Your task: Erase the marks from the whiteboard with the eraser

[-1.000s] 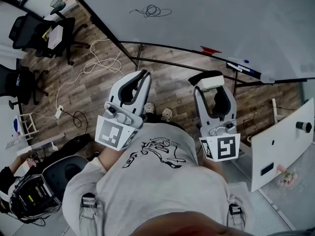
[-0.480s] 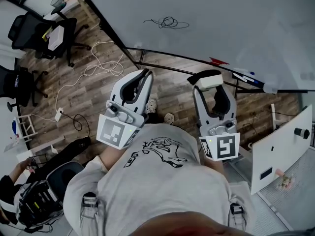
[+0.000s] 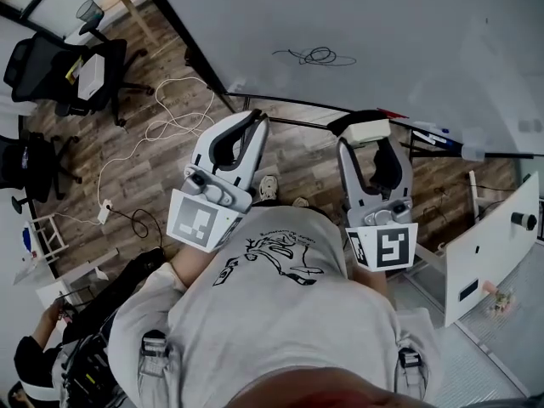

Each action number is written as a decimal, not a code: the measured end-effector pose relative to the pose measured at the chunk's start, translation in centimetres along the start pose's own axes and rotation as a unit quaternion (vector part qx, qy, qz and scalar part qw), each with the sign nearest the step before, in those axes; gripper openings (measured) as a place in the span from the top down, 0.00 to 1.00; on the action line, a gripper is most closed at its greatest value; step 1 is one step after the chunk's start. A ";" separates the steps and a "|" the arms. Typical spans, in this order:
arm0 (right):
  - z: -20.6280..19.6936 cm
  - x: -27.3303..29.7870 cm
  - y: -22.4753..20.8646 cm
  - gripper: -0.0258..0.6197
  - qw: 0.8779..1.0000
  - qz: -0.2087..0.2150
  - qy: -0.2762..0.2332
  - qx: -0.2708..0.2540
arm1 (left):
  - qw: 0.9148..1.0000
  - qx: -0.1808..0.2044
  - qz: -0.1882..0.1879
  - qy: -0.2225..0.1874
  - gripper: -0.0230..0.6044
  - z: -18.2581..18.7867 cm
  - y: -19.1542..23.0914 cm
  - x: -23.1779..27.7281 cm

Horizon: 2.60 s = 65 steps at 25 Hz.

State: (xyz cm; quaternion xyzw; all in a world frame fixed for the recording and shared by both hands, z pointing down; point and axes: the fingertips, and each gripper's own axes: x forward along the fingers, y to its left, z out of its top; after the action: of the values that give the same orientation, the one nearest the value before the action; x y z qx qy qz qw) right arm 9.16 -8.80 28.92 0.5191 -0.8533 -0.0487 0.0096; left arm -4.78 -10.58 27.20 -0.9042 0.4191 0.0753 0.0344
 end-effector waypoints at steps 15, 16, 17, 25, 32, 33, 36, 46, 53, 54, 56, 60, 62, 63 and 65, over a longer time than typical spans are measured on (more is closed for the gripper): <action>-1.3 4.3 -6.4 0.59 0.960 -0.120 0.070 -0.244 | 1.000 0.002 -0.023 0.003 0.90 -0.6 1.6 1.0; -1.7 4.8 -7.1 0.59 0.955 -0.126 0.079 -0.258 | 1.000 0.004 -0.025 0.003 0.90 -0.6 1.4 1.1; -1.8 5.3 -7.6 0.59 0.950 -0.129 0.082 -0.271 | 1.000 0.004 -0.026 0.004 0.90 -0.6 1.4 1.1; -2.5 8.4 -10.5 0.59 0.921 -0.139 0.098 -0.351 | 1.000 0.003 -0.026 0.010 0.90 -0.9 1.7 1.4; -3.2 9.6 -11.2 0.59 0.906 -0.141 0.099 -0.387 | 1.000 0.004 -0.020 0.014 0.90 -1.1 2.3 1.4; -3.2 9.6 -11.1 0.59 0.905 -0.141 0.098 -0.389 | 1.000 0.004 -0.020 0.014 0.90 -1.1 2.4 1.4; -3.3 9.7 -11.0 0.59 0.901 -0.143 0.097 -0.398 | 1.000 0.002 -0.020 0.011 0.90 -1.1 2.5 1.5; -5.2 10.4 -10.0 0.59 0.883 -0.140 0.105 -0.436 | 1.000 -0.003 -0.015 0.014 0.90 -1.4 2.9 1.6; -6.7 10.7 -9.4 0.59 0.878 -0.129 0.109 -0.448 | 1.000 -0.004 -0.015 0.014 0.90 -1.5 3.0 1.9; -7.0 10.8 -9.3 0.59 0.877 -0.128 0.109 -0.449 | 1.000 -0.003 -0.014 0.017 0.90 -1.7 3.0 2.0; -7.4 10.9 -9.1 0.59 0.877 -0.126 0.111 -0.451 | 1.000 -0.003 -0.014 0.019 0.90 -1.9 3.0 2.0; -8.2 11.1 -8.7 0.59 0.878 -0.119 0.115 -0.450 | 1.000 -0.003 -0.013 0.018 0.90 -1.8 3.2 2.2; -8.8 11.3 -8.4 0.59 0.878 -0.113 0.119 -0.449 | 1.000 -0.003 -0.011 0.018 0.90 -1.8 3.3 2.2; -9.1 11.4 -8.2 0.59 0.878 -0.110 0.121 -0.449 | 1.000 -0.003 -0.010 0.018 0.90 -1.8 3.4 2.3; -9.8 11.5 -8.0 0.59 0.878 -0.107 0.123 -0.449 | 1.000 -0.002 -0.008 0.018 0.90 -1.7 3.5 2.2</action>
State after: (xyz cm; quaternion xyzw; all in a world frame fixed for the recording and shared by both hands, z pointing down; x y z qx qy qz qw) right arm 11.62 -23.32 37.51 0.5488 -0.6709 -0.3634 0.3417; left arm -5.87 -14.76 28.55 -0.9086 0.4125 0.0595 0.0255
